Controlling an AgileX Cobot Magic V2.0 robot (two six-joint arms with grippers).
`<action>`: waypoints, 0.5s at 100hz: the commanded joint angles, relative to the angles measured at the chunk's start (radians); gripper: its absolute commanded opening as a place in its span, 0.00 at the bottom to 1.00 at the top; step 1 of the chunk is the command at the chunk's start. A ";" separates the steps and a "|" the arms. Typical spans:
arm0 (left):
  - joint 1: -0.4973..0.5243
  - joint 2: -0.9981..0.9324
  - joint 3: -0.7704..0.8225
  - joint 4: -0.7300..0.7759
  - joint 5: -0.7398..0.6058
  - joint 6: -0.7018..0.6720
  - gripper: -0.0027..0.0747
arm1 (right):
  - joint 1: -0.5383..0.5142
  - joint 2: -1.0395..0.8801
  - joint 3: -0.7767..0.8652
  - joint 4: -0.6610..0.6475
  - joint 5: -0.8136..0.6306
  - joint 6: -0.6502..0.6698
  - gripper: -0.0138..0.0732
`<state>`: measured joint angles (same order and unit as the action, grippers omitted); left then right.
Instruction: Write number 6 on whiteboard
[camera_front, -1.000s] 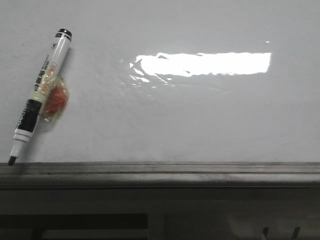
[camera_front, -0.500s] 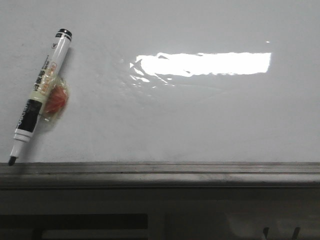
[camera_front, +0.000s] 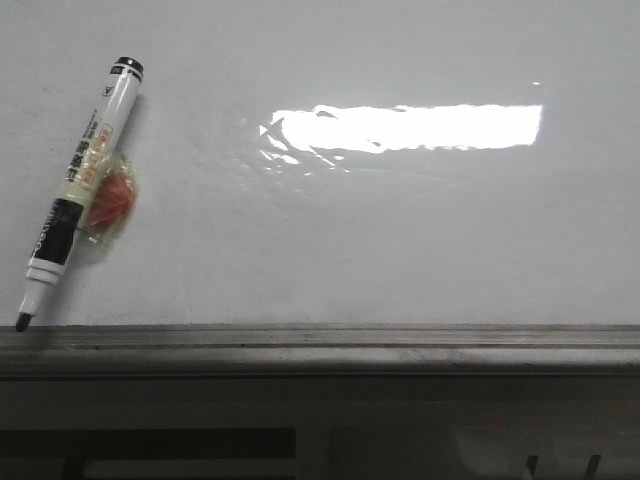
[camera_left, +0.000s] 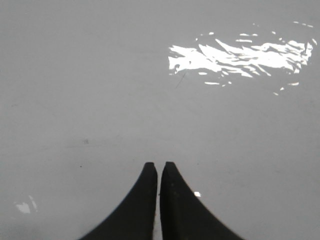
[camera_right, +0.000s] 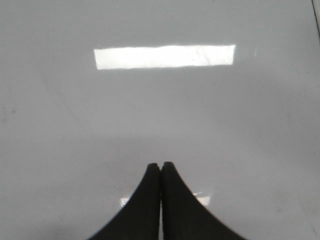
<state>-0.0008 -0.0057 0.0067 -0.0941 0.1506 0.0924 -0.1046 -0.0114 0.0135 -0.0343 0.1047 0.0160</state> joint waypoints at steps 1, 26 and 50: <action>-0.006 0.010 -0.008 -0.012 -0.097 -0.004 0.01 | -0.002 -0.018 0.009 0.034 -0.052 -0.002 0.09; -0.006 0.167 -0.148 -0.043 0.026 -0.004 0.01 | 0.000 0.090 -0.073 0.127 0.055 -0.002 0.09; -0.006 0.396 -0.290 -0.035 0.065 -0.004 0.01 | 0.000 0.284 -0.181 0.131 0.114 -0.002 0.09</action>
<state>-0.0008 0.3159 -0.2167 -0.1289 0.2793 0.0924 -0.1046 0.2014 -0.0997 0.0944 0.2697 0.0160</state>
